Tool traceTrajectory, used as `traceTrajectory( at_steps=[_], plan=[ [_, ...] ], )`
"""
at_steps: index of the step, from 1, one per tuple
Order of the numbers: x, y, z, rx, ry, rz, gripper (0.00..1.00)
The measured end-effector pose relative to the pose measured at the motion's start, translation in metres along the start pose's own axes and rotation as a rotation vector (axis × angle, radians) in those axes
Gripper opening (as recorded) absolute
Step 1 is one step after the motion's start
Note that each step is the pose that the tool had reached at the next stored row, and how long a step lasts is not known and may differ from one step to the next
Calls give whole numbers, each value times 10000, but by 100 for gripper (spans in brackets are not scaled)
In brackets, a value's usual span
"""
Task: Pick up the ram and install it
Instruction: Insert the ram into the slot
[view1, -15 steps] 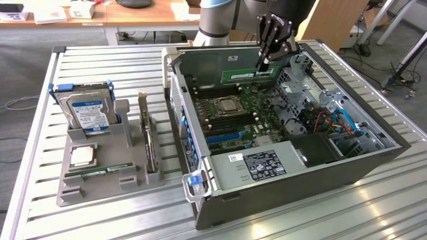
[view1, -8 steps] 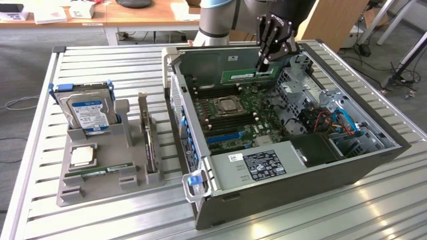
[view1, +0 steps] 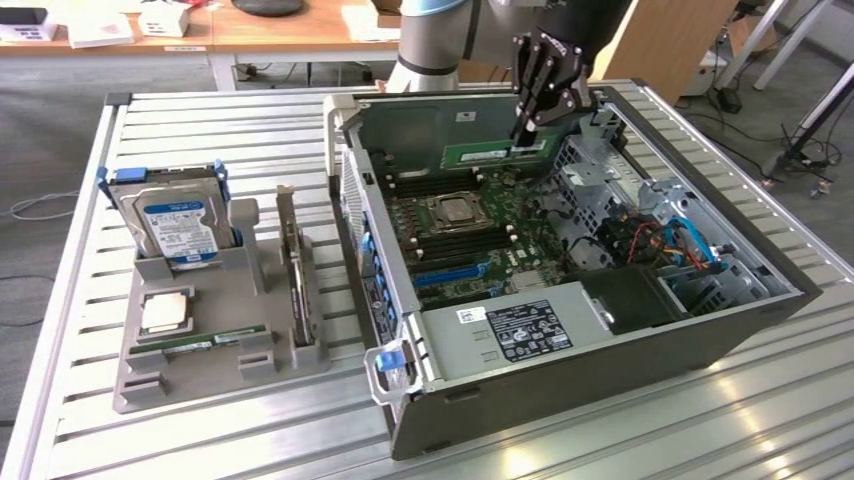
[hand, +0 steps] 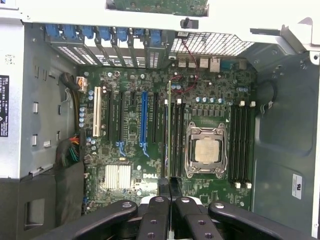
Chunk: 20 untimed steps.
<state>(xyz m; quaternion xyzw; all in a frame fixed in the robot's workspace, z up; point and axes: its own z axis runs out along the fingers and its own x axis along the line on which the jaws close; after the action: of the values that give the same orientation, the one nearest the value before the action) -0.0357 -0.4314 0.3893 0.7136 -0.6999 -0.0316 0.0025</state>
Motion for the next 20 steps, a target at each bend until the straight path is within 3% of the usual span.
traceTrajectory(
  at_steps=[20],
  plan=[
    [7,-8,164,-1,1,0,12]
  ],
)
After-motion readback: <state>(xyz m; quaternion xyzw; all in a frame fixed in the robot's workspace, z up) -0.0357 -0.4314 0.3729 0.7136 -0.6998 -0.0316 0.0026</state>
